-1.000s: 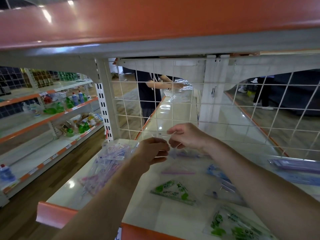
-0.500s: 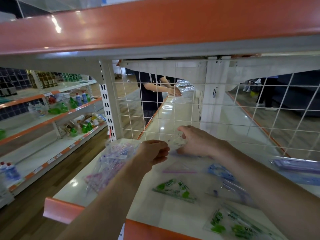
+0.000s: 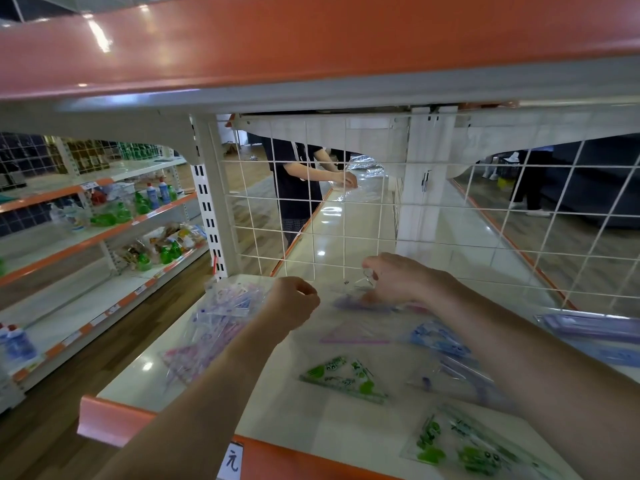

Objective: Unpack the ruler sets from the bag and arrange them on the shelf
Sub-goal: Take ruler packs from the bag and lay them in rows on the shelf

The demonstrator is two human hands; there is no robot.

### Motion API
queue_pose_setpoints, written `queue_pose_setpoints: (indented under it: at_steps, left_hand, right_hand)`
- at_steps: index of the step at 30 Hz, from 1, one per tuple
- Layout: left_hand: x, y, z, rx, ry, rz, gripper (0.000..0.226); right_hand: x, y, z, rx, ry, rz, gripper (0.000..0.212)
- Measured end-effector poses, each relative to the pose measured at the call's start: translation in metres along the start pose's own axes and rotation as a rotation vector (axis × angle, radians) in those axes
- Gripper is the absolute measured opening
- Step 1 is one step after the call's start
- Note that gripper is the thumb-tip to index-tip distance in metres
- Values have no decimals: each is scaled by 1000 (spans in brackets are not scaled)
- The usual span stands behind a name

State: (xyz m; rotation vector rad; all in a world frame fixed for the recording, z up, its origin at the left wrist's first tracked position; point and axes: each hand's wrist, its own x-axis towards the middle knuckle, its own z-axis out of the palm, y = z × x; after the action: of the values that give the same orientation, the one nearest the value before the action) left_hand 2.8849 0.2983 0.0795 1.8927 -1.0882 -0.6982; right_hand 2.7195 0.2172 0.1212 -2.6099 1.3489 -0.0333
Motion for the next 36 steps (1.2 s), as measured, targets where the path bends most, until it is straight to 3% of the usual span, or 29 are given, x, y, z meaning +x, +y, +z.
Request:
queue_pose_setpoints:
  at_steps: [2, 4, 8, 19, 23, 28, 36]
  left_hand:
    - [0, -3, 1, 242, 38, 83, 7]
    - [-2, -5, 2, 441, 49, 148, 21]
    - [-7, -3, 2, 562, 61, 216, 28]
    - [-22, -5, -12, 592, 61, 230, 27]
    - [-26, -9, -25, 564, 90, 260, 26]
    - [-29, -26, -62, 535, 205, 206, 23]
    - [-37, -55, -105, 552, 251, 103, 22]
  right_hand:
    - [4, 2, 2, -11, -31, 16, 72]
    - [9, 4, 4, -38, -47, 29, 69]
    - [18, 8, 9, -56, -75, 52, 67]
    - [25, 8, 18, -141, -158, 40, 62]
    - [22, -3, 7, -95, -122, -8, 71]
    - [35, -40, 7, 12, -22, -129, 48]
    - [57, -94, 39, 86, -68, -232, 33]
